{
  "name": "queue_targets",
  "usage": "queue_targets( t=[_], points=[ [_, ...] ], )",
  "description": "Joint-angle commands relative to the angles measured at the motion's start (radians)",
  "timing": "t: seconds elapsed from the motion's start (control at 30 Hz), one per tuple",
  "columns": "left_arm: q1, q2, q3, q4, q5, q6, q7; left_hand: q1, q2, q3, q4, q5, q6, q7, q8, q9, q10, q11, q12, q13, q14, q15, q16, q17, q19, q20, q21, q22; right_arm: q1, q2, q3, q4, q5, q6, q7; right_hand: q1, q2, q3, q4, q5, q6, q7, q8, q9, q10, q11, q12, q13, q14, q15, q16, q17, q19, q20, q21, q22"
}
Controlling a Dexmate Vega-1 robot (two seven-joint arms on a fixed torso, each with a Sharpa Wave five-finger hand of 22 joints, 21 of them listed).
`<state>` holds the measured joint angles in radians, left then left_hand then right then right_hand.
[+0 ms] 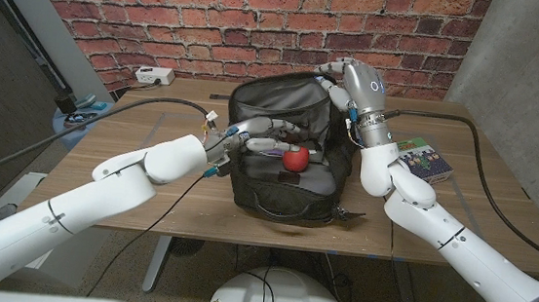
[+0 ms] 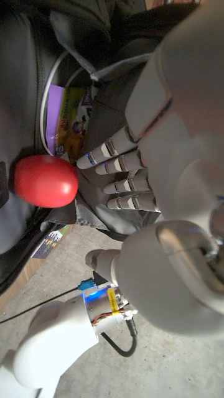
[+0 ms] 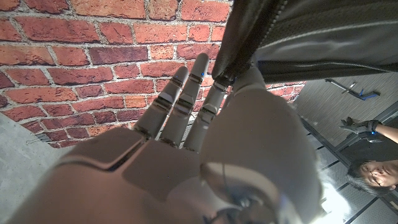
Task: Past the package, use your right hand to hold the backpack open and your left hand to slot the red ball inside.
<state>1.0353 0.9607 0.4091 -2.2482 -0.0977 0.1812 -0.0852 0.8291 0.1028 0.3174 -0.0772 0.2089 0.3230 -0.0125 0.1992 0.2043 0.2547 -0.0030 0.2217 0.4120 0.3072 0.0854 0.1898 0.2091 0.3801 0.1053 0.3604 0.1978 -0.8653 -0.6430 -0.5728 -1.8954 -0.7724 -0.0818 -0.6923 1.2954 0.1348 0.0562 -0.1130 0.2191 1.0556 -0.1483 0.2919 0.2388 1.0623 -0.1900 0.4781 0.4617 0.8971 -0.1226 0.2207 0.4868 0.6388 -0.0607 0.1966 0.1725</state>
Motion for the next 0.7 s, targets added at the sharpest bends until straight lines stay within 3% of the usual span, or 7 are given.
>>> queue_targets(
  t=[0.03,0.43,0.7],
  points=[
    [0.087,0.072,-0.122,0.007,-0.224,-0.07,-0.029,-0.037,-0.006,0.004,0.01,0.002,0.004,0.013,0.001,0.001,0.014,-0.002,0.003,-0.001,0.008,-0.017,0.01,0.004,-0.004,0.007,-0.006,0.002,-0.002,0.007,-0.01,-0.023,-0.024,-0.031,0.023,0.004,0.01,-0.005,-0.003,0.007,0.004,0.002,0.003,0.006,0.012,-0.01,0.001,0.004,0.006,-0.119,-0.004,0.002,0.002,-0.133,0.003,0.002],
    [0.228,0.192,-0.271,0.006,-0.405,-0.111,-0.09,-0.053,0.007,0.006,0.016,0.005,0.009,0.022,0.001,-0.001,0.027,0.005,0.007,-0.007,0.021,-0.02,0.017,0.005,-0.006,0.009,-0.007,0.003,0.0,0.028,-0.031,-0.041,-0.057,-0.072,0.037,0.003,0.01,-0.005,-0.003,0.007,0.004,0.0,0.002,0.006,0.013,-0.01,0.0,0.003,0.007,-0.119,-0.004,0.002,0.004,-0.133,0.004,0.002],
    [0.291,0.22,-0.346,0.022,-0.49,-0.139,-0.14,-0.061,0.013,0.007,0.017,0.007,0.017,0.03,0.004,-0.002,0.038,0.007,0.01,-0.01,0.03,-0.02,0.02,0.005,-0.001,0.007,-0.005,0.004,-0.002,0.041,-0.042,-0.038,-0.068,-0.088,0.03,0.004,0.01,-0.005,-0.003,0.007,0.003,0.001,0.002,0.006,0.012,-0.01,-0.001,0.004,0.006,-0.119,-0.005,0.001,0.003,-0.133,0.003,0.002]
  ],
)
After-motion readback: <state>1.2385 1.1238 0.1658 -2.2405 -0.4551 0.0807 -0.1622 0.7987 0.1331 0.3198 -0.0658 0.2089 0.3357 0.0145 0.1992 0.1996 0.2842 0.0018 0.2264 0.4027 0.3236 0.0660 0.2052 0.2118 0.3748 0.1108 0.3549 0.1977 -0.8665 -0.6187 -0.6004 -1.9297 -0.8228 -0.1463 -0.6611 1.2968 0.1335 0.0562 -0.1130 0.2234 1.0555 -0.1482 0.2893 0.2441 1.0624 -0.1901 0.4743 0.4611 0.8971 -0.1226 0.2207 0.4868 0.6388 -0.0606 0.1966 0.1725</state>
